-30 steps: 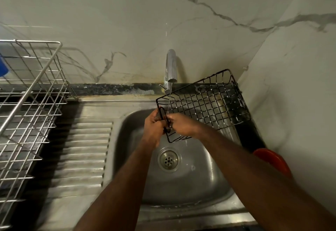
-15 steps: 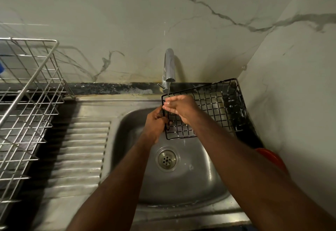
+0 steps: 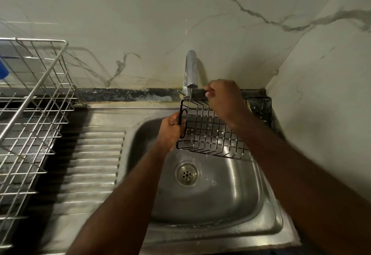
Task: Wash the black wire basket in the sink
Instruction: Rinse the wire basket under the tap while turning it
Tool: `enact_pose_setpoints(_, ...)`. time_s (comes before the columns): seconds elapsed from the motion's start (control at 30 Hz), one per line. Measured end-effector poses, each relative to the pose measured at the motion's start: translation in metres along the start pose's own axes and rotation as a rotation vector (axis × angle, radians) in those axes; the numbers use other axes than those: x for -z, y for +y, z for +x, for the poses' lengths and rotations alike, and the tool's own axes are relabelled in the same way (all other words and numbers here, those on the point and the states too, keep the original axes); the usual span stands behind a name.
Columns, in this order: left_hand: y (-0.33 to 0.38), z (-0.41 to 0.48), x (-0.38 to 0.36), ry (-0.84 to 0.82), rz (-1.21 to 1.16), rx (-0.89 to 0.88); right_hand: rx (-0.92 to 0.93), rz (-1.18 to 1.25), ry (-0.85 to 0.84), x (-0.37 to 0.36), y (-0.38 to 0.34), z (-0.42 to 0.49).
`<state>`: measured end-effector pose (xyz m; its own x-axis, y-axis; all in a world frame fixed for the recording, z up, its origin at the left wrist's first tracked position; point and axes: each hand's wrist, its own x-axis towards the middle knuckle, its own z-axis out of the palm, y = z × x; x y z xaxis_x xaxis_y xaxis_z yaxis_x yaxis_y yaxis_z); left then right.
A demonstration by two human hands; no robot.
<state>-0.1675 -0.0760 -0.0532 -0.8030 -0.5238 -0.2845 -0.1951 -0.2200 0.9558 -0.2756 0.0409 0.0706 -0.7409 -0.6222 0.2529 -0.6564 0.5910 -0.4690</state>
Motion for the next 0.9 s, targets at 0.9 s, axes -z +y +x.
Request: enact_pose_setpoints(0.9, 0.005, 0.01, 0.021, -0.001, 0.644, 0.017, -0.18, -0.335, -0.715, 0.011, 0.042, -0.015)
